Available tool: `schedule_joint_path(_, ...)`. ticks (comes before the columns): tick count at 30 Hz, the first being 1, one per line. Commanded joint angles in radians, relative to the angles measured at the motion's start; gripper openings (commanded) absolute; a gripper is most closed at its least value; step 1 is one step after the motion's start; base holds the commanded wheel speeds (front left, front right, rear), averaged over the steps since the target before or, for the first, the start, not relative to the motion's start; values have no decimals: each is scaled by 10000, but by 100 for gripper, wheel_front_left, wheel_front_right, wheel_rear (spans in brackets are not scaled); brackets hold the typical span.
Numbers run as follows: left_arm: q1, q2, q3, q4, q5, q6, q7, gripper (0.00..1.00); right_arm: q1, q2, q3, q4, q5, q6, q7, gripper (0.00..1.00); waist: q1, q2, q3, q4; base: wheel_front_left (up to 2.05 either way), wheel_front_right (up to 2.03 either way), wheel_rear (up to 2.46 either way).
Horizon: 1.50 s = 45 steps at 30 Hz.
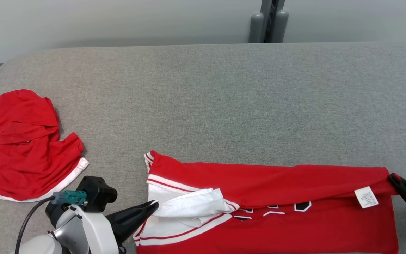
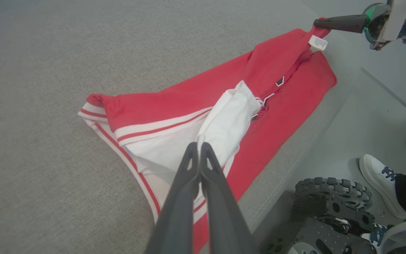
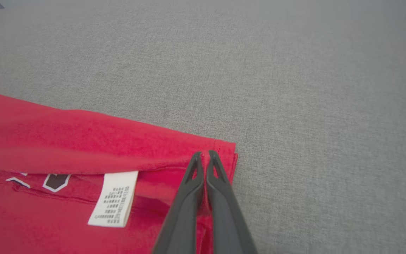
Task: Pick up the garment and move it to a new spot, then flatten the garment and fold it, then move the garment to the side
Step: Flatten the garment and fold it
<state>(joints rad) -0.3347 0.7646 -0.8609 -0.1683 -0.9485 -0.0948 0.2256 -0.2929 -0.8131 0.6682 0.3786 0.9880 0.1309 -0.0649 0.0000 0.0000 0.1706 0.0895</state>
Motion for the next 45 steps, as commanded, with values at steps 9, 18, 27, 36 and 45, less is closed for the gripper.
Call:
schedule_joint_path(9, 161, 205, -163, -106, -120, 101, 379, 0, 438, -536, -35, -651, 577, -3, 989, 0, 0, 0, -92, -131, 0, 0, 0)
schedule_joint_path(18, 222, 143, -427, -76, -15, 139, 606, 0, 697, -791, -307, -1154, 1106, -3, 1870, 14, 0, 0, -267, -191, 0, 0, 0)
schedule_joint_path(27, 349, 200, -501, 55, -145, 438, 874, 100, 1262, -710, -824, -1171, 1985, -3, 2965, 100, 0, 0, -405, -166, 0, 0, 0)
schedule_joint_path(36, 89, -199, 484, 32, 26, 1082, -672, 100, 1111, -305, -2554, -1047, 1333, -2, 1512, 100, 0, 0, -378, -180, 0, 0, 0)
schedule_joint_path(45, 369, -1787, 1667, 1017, 73, 1763, -3767, 100, 1419, 1555, -3724, -394, -383, -3, -662, 100, 0, 0, -417, -267, 0, 0, 0)
